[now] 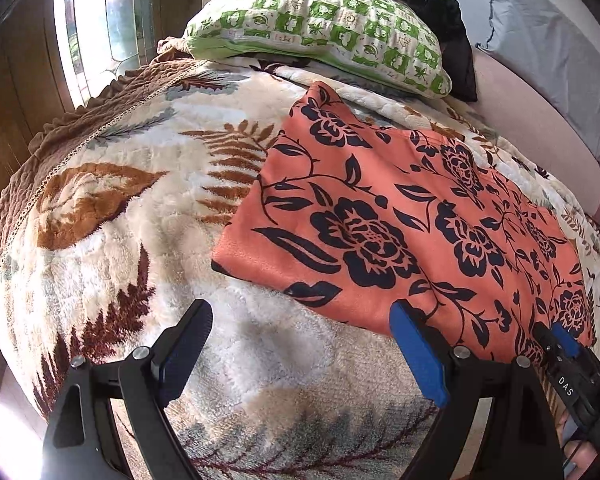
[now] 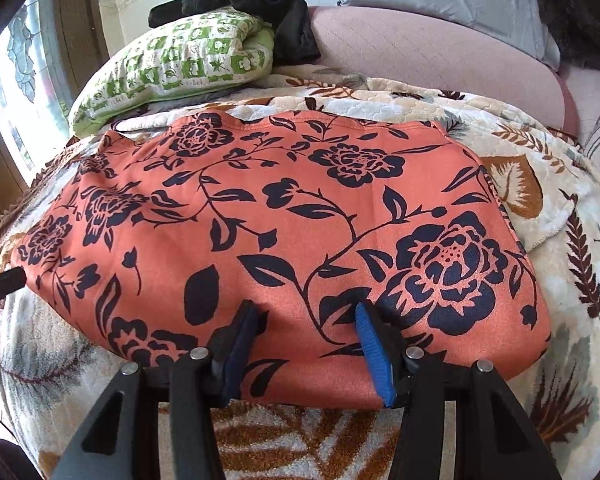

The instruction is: Fold small clothes

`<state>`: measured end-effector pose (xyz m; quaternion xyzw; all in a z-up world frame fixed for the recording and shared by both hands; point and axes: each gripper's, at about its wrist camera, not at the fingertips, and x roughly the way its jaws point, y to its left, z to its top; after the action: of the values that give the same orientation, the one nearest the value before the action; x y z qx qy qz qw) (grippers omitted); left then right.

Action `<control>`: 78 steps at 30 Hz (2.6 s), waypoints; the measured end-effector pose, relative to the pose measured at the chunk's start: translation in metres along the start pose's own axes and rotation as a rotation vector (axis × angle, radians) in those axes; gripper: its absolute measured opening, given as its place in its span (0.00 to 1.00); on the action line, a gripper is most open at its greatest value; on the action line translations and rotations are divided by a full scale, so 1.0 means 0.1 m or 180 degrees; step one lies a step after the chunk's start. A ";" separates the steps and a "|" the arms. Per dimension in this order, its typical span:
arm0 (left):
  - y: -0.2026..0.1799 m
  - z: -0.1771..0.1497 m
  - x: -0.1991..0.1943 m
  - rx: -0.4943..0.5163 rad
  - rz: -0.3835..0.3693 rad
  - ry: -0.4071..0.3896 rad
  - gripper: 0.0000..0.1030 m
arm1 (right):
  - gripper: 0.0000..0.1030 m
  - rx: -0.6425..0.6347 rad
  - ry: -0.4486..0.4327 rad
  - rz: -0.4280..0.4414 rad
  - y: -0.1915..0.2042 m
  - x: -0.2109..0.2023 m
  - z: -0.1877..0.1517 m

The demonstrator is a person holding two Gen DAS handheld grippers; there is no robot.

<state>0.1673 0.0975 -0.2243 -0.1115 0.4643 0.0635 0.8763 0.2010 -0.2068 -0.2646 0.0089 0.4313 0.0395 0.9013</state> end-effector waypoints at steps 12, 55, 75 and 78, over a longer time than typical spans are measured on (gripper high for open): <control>0.43 0.18 -0.02 -0.0108 0.0095 -0.0114 0.88 | 0.53 0.0254 0.0382 -0.0183 0.29 -0.20 0.46; -0.01 0.18 0.22 -0.0040 -0.0766 0.0298 0.88 | 0.58 0.0715 0.0095 0.0429 0.00 -0.31 0.45; -0.16 0.06 0.18 0.0103 -0.0441 -0.0075 0.90 | 0.58 0.1369 0.0109 0.0891 -0.73 -0.03 0.19; -0.07 0.06 0.06 0.0030 -0.0461 -0.0256 0.90 | 0.58 0.1220 0.0172 0.0785 -0.66 -0.02 0.20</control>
<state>0.1770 0.0925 -0.2252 -0.1381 0.4198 0.0022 0.8970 0.2200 -0.2722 -0.2538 0.2316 0.4506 0.0668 0.8596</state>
